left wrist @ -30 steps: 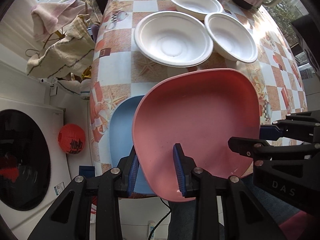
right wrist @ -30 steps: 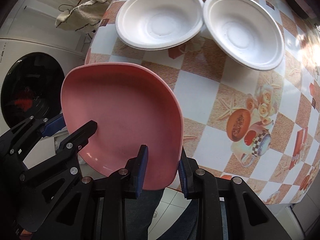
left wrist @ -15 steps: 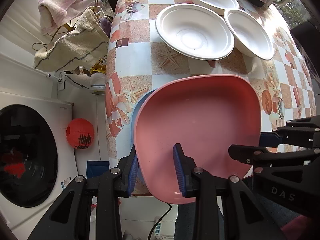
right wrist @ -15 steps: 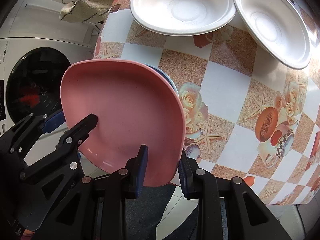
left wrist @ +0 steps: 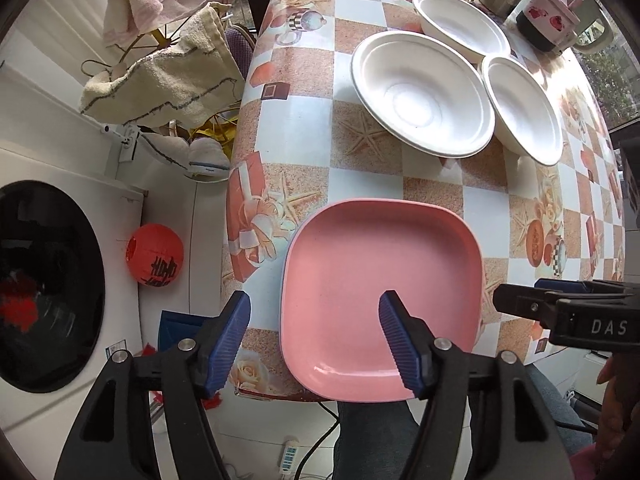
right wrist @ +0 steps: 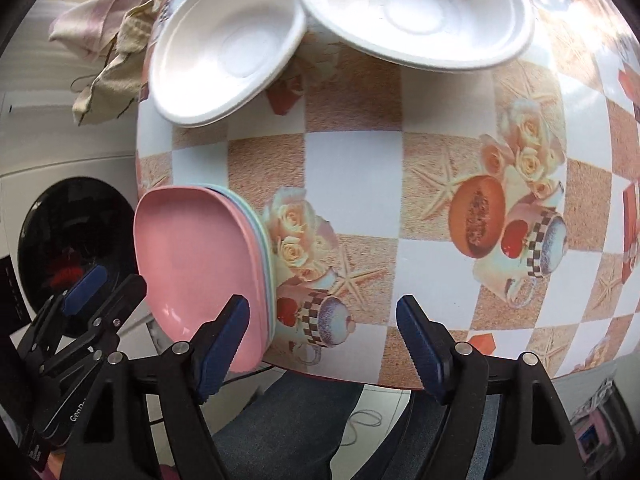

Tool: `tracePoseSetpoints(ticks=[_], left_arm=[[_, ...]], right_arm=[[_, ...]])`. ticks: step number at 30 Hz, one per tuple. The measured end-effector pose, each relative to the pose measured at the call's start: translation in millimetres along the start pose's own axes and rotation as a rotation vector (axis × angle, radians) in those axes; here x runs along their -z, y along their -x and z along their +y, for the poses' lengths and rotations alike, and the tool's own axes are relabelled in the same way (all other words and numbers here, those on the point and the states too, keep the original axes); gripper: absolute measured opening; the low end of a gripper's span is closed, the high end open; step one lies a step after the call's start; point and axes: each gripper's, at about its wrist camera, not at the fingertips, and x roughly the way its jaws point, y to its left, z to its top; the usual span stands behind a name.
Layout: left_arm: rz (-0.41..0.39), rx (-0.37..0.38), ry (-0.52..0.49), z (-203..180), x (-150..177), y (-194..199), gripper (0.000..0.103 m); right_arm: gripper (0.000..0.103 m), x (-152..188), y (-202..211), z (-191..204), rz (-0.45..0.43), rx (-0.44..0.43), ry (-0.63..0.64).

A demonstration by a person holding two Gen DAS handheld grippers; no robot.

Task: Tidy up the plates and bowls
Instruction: 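Move both grippers to the rim of the large white bowl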

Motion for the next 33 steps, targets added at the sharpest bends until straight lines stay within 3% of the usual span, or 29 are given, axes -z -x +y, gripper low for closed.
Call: tracePoseSetpoints(ticks=[9,17,21,33], left_arm=[[-0.005,0.045,-0.054,-19,-23,9,0.071],[-0.040,0.016,-0.081,-23,-77,18,0.072],[-0.010,-0.010,-0.090,-23,-105,7,0.073],[0.051,-0.070,-0.110,-24,-150,-38,0.073]], right_arm=[[0.077,-2,15,-30,-0.012,-0.039,-0.083],[0.077,-24,18,-34,-0.035,-0.152,-0.179],[0.077,-44,8,-30,-0.030,-0.207,-0.250],[0.077,-92,-4,-25,-0.026,-0.228,-0.325]])
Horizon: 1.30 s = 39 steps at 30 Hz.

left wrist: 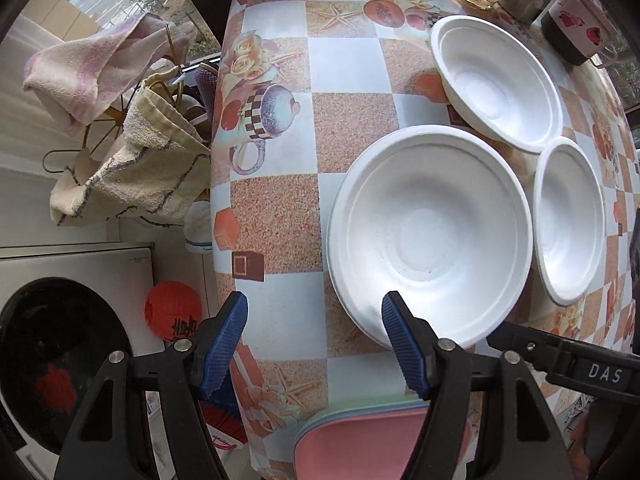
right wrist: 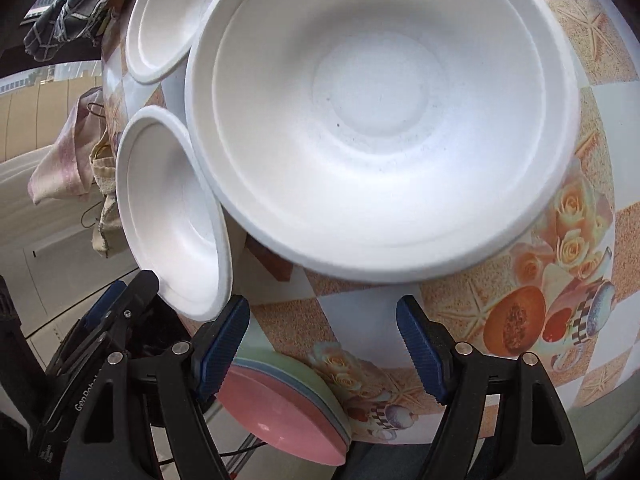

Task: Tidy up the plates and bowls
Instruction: 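Move both grippers to the rim of the large white bowl, then close both grippers on the white bowl rim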

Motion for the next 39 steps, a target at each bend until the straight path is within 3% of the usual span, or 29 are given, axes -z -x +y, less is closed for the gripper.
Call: tracePoseSetpoints(ticks=[8,13,20,28,29,31,32,33,35,39], left_arm=[[-0.028,-0.004,0.018,2,-17,-2,0.073],[-0.042,-0.006,0.025,10,-19,2,0.073],[-0.065,-0.017,0.032,12,-34,-13,0.073],[-0.021,-0.022,0.034,8,-47,-36,0.073],[-0.010,-0.017,0.031,6,-47,-38,0.069],[-0.010,0.022,0.030,3,-46,-38,0.057],[-0.015,0.050,0.031,2,-45,-36,0.046],[-0.016,0.073,0.030,-1,-44,-34,0.034],[-0.006,0.064,0.014,-9,-41,-34,0.033],[0.010,0.056,-0.012,-20,-27,-34,0.033]], right_arm=[[0.077,-1,9,12,-0.052,-0.072,0.001],[0.077,12,20,-22,-0.051,-0.148,-0.094],[0.077,0,9,-4,-0.072,-0.150,-0.071],[0.077,-11,5,14,-0.121,-0.058,-0.027],[0.075,-12,4,16,-0.120,-0.047,-0.018],[0.045,-11,3,19,-0.112,-0.026,0.005],[0.030,-12,1,20,-0.092,-0.046,0.012],[0.022,-12,-1,20,-0.071,-0.075,0.012],[0.015,-10,0,19,-0.063,-0.089,0.021],[0.015,-4,3,15,-0.047,-0.057,0.068]])
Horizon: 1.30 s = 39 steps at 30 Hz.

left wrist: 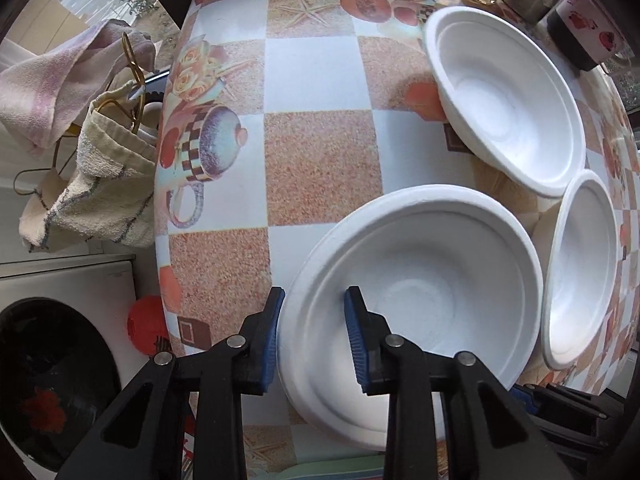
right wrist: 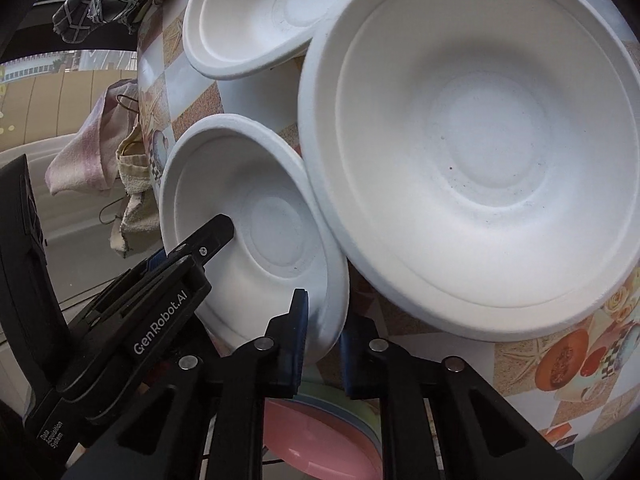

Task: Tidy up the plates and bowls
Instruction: 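Close both grippers on the white bowl rim, then lift the white bowl with both grippers and carry it beside the other bowls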

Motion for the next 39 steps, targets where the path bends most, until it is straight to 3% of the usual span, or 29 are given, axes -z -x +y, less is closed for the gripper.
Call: tracePoseSetpoints(ticks=[9,18,29,39], left_arm=[[0.026,-0.003,-0.076,-41,37,-1,0.033],[0.059,0.011,-0.158,-87,65,3,0.033],[0.077,0.045,-0.278,-167,122,17,0.033],[0.115,0.047,-0.467,-255,154,16,0.033]], right_arm=[[0.016,25,13,-43,0.038,0.011,-0.006],[0.016,51,38,-77,0.017,0.015,0.009],[0.018,98,78,-146,-0.008,0.060,-0.030],[0.019,127,104,-221,-0.042,0.065,-0.176]])
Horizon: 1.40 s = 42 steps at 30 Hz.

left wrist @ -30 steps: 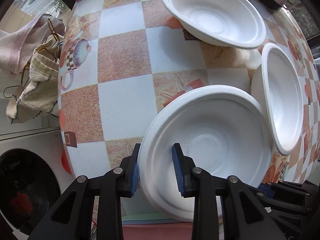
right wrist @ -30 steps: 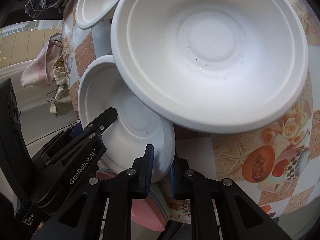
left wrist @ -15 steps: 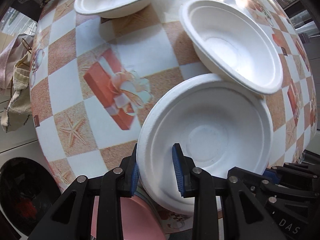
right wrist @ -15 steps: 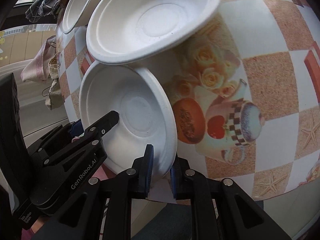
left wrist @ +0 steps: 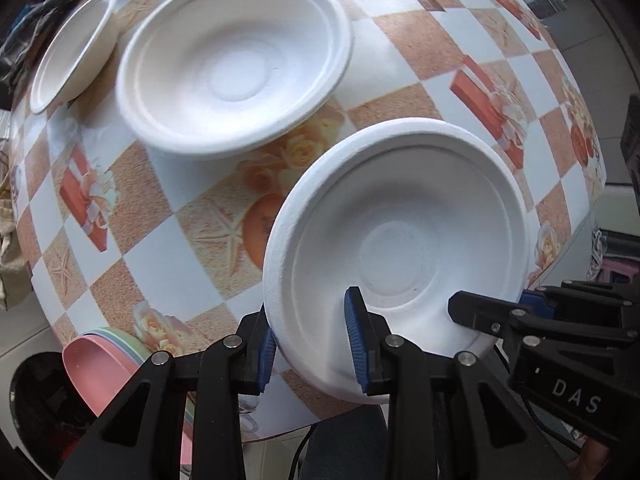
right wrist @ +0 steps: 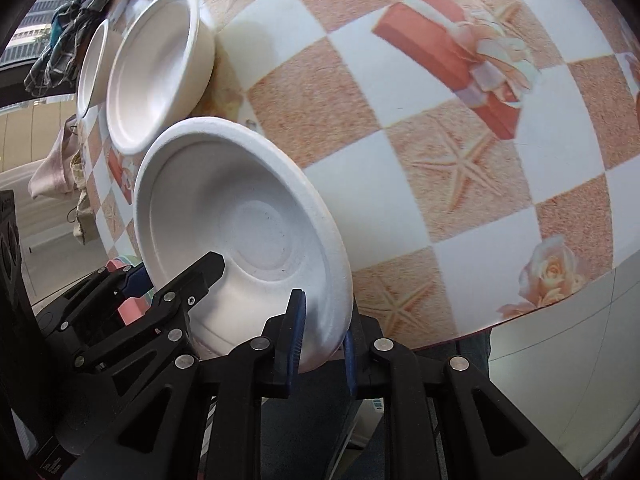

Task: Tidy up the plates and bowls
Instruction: 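Lift the white bowl with both grippers and carry it beside the other bowls, then lower the white bowl onto the table and open both grippers, then move both grippers to the rim of another white bowl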

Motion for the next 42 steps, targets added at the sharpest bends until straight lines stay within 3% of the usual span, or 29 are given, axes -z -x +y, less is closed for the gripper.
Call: tracePoseSetpoints(ticks=[13,18,19,21,22,25,30,32,34,40,42], left_arm=[[-0.013,-0.004,-0.078,-81,-78,8,0.039],[-0.044,-0.051,-0.075,-87,-121,22,0.068],[-0.043,-0.052,-0.075,-86,-121,23,0.069],[-0.032,-0.043,-0.065,-83,-119,24,0.071],[-0.026,-0.038,-0.057,-79,-117,25,0.072],[-0.024,-0.021,-0.033,-62,-107,26,0.079],[-0.006,0.014,0.015,-26,-71,19,0.080],[-0.004,0.043,0.049,-14,-62,19,0.081],[-0.012,0.053,0.083,1,-60,20,0.081],[-0.045,0.035,0.146,33,-48,28,0.081],[-0.045,0.037,0.164,28,-50,31,0.081]], right_arm=[[0.019,-25,50,-54,-0.102,0.003,-0.079],[0.020,-36,61,-62,-0.139,0.015,-0.088],[0.025,-36,63,-64,-0.144,0.028,-0.092],[0.084,-36,65,-66,-0.159,0.046,-0.108],[0.091,-35,69,-69,-0.178,0.045,-0.116],[0.094,-32,76,-75,-0.202,0.050,-0.145],[0.094,-25,86,-89,-0.250,0.081,-0.231],[0.102,-25,91,-93,-0.261,0.081,-0.258],[0.102,-27,94,-93,-0.272,0.084,-0.279],[0.102,-38,103,-72,-0.278,0.097,-0.240],[0.102,-40,105,-63,-0.281,0.101,-0.221]])
